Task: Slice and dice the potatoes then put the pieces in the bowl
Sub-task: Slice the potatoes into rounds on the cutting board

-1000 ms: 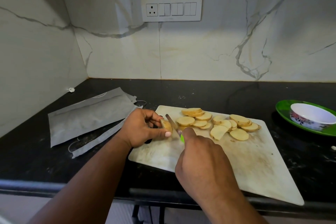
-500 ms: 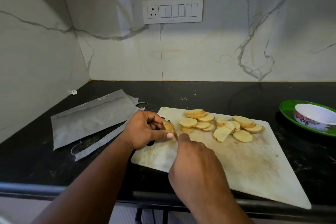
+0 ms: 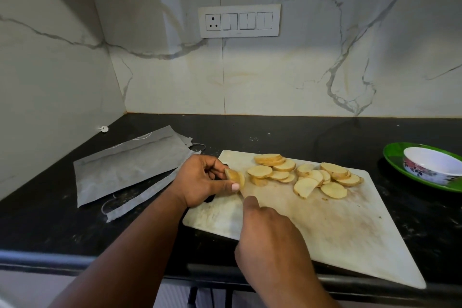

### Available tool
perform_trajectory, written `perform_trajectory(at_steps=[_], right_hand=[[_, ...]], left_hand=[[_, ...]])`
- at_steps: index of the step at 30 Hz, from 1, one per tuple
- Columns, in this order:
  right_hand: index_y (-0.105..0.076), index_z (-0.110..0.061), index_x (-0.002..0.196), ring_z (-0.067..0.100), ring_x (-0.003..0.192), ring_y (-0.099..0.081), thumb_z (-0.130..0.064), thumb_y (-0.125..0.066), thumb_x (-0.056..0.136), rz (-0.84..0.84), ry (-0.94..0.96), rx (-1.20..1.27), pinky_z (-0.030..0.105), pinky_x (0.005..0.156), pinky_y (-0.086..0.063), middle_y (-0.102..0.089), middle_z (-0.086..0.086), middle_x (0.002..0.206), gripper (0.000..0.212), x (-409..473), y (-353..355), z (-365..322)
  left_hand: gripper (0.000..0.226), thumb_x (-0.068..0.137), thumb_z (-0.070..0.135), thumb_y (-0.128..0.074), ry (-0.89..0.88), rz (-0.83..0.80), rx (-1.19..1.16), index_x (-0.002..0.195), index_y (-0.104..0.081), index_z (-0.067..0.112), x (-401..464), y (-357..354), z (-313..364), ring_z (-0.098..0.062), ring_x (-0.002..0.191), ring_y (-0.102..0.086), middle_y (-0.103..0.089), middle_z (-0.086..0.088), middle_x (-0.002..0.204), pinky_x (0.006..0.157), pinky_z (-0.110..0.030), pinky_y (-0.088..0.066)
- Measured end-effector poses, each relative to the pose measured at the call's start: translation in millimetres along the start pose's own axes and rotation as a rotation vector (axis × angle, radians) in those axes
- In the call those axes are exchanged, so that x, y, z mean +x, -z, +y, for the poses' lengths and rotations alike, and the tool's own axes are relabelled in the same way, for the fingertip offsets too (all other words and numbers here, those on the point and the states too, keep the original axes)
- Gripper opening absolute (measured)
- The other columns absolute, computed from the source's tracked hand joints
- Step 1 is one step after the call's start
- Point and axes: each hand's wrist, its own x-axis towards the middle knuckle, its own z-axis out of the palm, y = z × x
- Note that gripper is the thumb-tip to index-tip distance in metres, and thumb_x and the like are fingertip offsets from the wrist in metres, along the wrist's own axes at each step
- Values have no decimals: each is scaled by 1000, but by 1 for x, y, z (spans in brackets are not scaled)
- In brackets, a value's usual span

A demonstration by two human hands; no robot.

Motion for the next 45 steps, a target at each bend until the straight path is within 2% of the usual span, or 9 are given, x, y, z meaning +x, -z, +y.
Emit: perform_trajectory(at_steps=[6,9,14,23,28,32,34,39,45], right_hand=[[-40,-29,121,15,71,-48,-23,-52,90,56,-79,29,23,57,-34,-46,-7,80,34,-11,22,30],[-40,-30,121,10,68,-48,-26,-53,92,98,-113,63,19,50,-28,-48,-10,80,32,-10,26,33],[-38,-32,128,8,79,-58,-29,-51,93,168,-62,102,20,62,-44,-61,-10,94,37,-6,24,19],[-36,-29,130,9,80,-58,-28,-50,94,177,-30,127,21,63,-44,-61,-8,96,39,0,20,7],[-37,-29,128,9,77,-56,-26,-51,94,186,-29,138,20,59,-39,-60,-9,94,37,-2,20,5],[-39,-28,128,11,78,-53,-25,-52,94,179,-34,133,21,61,-39,-59,-7,95,37,-1,22,2],[-39,-26,127,13,76,-50,-24,-54,93,156,-44,118,22,62,-38,-53,-6,91,37,4,22,-1],[-42,-24,125,12,69,-45,-20,-50,97,146,-73,74,21,59,-37,-42,-8,81,30,18,15,-12],[-35,-25,130,13,75,-51,-22,-53,92,113,-55,86,22,64,-39,-55,-7,92,43,3,8,-10]], left_hand=[[45,59,34,-95,2,-34,47,96,-79,13,-2,0,3,-26,86,-76,-80,-5,95,83,-43,-63],[45,59,36,-94,-4,-32,82,98,-80,19,-3,0,6,-25,84,-74,-80,0,97,81,-35,-62],[50,58,38,-93,18,-17,134,103,-81,20,-4,-2,10,3,62,-56,-74,14,79,61,-14,-47],[45,61,38,-93,14,-41,108,99,-82,19,-3,-3,8,-9,72,-68,-81,3,93,70,-27,-56],[45,61,40,-92,8,-41,114,99,-82,19,-4,-4,10,-4,70,-67,-81,4,92,67,-26,-54],[41,60,47,-92,-7,-26,112,94,-84,26,-3,-4,8,-37,84,-72,-81,4,93,81,-52,-62],[40,59,49,-91,-33,-25,110,94,-83,30,-2,-4,6,-44,90,-71,-81,3,93,85,-59,-61],[46,61,45,-90,-38,-30,80,98,-84,19,-4,-6,10,-35,91,-74,-81,1,94,88,-58,-60],[44,60,54,-96,-47,-20,57,92,-85,27,0,-5,5,-33,96,-75,-81,0,97,94,-56,-59]])
